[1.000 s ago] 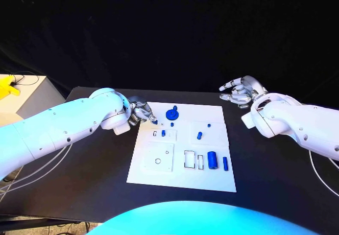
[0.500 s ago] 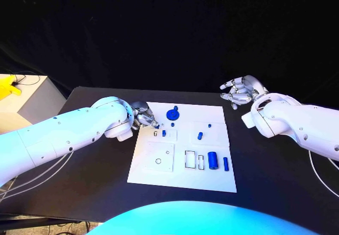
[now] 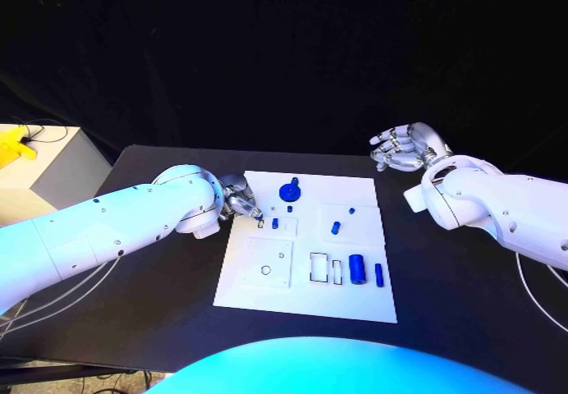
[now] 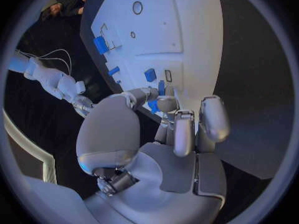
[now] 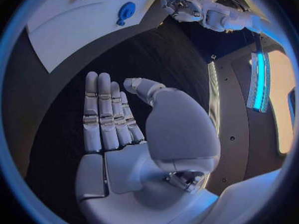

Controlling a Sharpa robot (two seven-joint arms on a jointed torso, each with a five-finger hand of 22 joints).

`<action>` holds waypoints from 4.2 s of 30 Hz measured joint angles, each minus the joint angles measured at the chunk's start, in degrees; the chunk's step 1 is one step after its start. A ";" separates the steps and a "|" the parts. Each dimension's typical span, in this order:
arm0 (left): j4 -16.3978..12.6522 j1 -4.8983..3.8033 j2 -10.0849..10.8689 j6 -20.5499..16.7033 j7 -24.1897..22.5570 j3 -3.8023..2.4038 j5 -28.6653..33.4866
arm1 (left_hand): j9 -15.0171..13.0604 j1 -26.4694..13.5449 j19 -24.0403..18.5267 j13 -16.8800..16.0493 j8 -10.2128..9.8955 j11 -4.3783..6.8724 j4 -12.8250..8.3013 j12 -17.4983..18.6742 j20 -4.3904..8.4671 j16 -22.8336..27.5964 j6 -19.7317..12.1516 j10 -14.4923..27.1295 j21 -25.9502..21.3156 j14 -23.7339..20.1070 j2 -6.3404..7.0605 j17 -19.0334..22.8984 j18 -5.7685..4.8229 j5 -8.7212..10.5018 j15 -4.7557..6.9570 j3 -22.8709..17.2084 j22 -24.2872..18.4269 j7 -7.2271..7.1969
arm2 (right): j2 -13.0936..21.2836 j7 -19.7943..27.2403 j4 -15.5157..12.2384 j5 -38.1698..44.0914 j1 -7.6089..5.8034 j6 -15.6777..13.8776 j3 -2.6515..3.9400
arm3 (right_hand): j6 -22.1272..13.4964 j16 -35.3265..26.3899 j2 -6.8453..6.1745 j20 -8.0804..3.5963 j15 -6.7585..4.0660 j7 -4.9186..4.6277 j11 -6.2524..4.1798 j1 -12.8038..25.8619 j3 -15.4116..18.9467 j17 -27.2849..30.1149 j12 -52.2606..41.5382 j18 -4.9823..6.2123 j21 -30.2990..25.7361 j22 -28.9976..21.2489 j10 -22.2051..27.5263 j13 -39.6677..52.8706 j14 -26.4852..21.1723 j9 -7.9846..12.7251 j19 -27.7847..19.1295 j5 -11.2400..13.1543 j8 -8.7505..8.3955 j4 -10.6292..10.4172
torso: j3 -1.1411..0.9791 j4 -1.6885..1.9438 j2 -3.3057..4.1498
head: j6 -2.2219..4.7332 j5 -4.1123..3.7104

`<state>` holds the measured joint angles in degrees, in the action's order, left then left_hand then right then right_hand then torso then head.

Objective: Assemble the parts on the task board

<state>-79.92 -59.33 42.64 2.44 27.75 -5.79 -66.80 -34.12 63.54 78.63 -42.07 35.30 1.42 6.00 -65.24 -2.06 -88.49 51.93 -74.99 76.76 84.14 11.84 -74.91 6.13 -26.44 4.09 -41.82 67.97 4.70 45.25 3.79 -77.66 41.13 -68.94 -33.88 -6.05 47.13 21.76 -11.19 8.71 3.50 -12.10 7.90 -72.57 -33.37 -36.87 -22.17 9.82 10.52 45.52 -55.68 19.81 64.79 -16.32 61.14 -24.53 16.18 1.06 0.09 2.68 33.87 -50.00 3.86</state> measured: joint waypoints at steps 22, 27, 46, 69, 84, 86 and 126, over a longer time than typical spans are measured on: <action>1.35 0.00 -1.74 3.25 0.80 0.75 -1.57 | 0.00 -0.04 0.20 -4.27 0.10 0.51 -0.15 -2.61 0.21 0.00 0.45 -1.74 -0.01 -0.20 -0.41 0.00 0.01 0.11 0.20 0.16 -0.02 -0.46 | -0.35 3.49 0.21 -3.09 0.00 0.04 -0.01 | -1.16 -5.54 0.23 0.74 0.70 0.36 0.40 -0.22 0.73 3.02 3.01 -0.03 -2.78 -4.90 -1.05 -7.44 0.28 0.66 -0.27 0.00 0.87 0.36 | 0.09 -0.03 0.07 | 0.00 0.04; 1.52 0.00 -1.96 3.30 0.80 0.76 -1.78 | 0.00 -0.01 0.20 -4.26 0.18 0.50 -0.15 -2.61 0.21 0.00 0.49 -1.74 -0.01 -0.20 -0.44 0.00 0.01 0.12 0.19 0.15 -0.02 -0.50 | -0.38 3.76 0.21 -3.27 0.00 0.05 -0.01 | -1.16 -5.56 0.23 0.74 0.70 0.36 0.56 -0.22 0.73 3.19 3.24 -0.03 -2.99 -5.16 -1.22 -7.78 0.29 0.73 -0.27 0.00 0.87 0.36 | 0.09 -0.02 0.07 | 0.00 -0.05; 1.35 0.00 -2.02 3.33 0.82 0.72 -3.41 | 0.00 -0.23 0.20 -4.33 0.19 0.48 -0.15 -2.61 0.21 0.00 0.51 -1.73 -0.01 0.02 -0.68 0.00 0.01 0.17 0.41 0.15 -0.03 -0.52 | -0.42 4.19 0.28 -3.62 0.06 0.14 -0.01 | -1.52 -5.89 0.23 0.74 0.69 0.40 0.57 -0.22 0.73 3.37 3.24 -0.04 -3.22 -5.55 -1.22 -8.22 0.29 0.79 -0.27 0.00 1.10 0.36 | 0.04 0.00 0.06 | 0.00 -0.18; 1.02 0.01 -1.81 3.31 0.94 0.69 -4.69 | 0.00 -0.21 0.20 -4.32 0.20 0.46 -0.15 -2.61 0.21 0.00 0.51 -1.71 -0.04 0.01 -0.70 0.00 0.01 0.04 0.40 0.15 -0.03 -0.52 | -0.43 4.24 0.35 -3.64 0.25 0.31 -0.01 | -1.52 -6.23 0.23 0.94 0.90 0.41 0.57 -0.22 0.73 3.54 3.44 -0.04 -3.42 -5.91 -1.22 -8.64 0.08 0.83 -0.47 0.00 1.10 0.36 | 0.03 0.03 0.03 | 0.00 -0.17; 1.19 0.01 -1.85 3.15 0.97 0.68 -5.30 | -0.01 -0.20 0.20 -4.31 0.22 0.37 -0.15 -2.61 0.21 0.00 0.51 -1.61 -0.04 -0.19 -0.71 0.00 0.01 0.05 0.60 0.15 -0.04 -0.52 | -0.40 4.24 0.35 -3.65 0.28 0.43 -0.01 | -1.52 -6.52 0.25 0.94 0.90 0.41 0.57 -0.20 0.73 3.63 3.44 -0.05 -3.42 -6.13 -1.22 -8.88 0.08 0.83 -0.47 0.01 1.10 0.36 | 0.03 0.00 0.03 | 0.00 -0.24; 1.19 0.01 -1.85 3.12 0.99 0.68 -5.40 | -0.01 -0.20 0.20 -4.31 0.22 0.36 -0.15 -2.61 0.21 0.00 0.51 -1.61 -0.04 -0.19 -0.71 0.00 0.01 0.06 0.60 0.15 -0.04 -0.52 | -0.41 4.24 0.36 -3.65 0.29 0.45 -0.01 | -1.52 -6.52 0.25 0.94 0.90 0.41 0.57 -0.20 0.73 3.63 3.44 -0.04 -3.42 -6.12 -1.22 -8.88 0.08 0.83 -0.47 0.00 1.10 0.36 | 0.03 0.00 0.03 | 0.00 -0.25; 1.07 0.01 -2.23 4.90 1.39 0.54 -5.98 | -0.02 -0.19 0.22 -6.52 1.19 0.63 -0.15 -3.78 0.22 0.00 0.51 -2.03 -0.04 -0.19 -0.71 0.00 -0.92 0.04 0.60 0.15 0.00 -0.52 | -0.36 4.20 0.36 -3.78 0.37 0.96 -0.01 | -1.52 -6.52 0.25 0.94 0.90 0.42 0.57 -0.20 0.73 3.75 3.44 -0.05 -3.77 -6.40 -1.22 -9.17 0.08 0.89 -0.47 0.01 1.33 0.36 | 0.03 0.03 0.04 | 0.00 -0.21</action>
<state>-78.85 -59.32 40.41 7.34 29.14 -5.25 -72.78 -34.15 63.35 78.85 -48.59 36.49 2.05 5.84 -69.03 -1.84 -88.48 52.44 -77.02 76.72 83.95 11.13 -74.91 5.22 -26.40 4.69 -41.67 67.97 4.18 44.89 7.99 -77.30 37.35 -68.58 -32.92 -6.06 45.61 15.24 -10.94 9.65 4.40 -11.68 8.47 -72.77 -32.64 -33.13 -18.73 9.76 6.75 39.12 -56.89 10.64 64.88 -15.43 60.67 -24.52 17.51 1.42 0.12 2.71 33.90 -50.00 3.65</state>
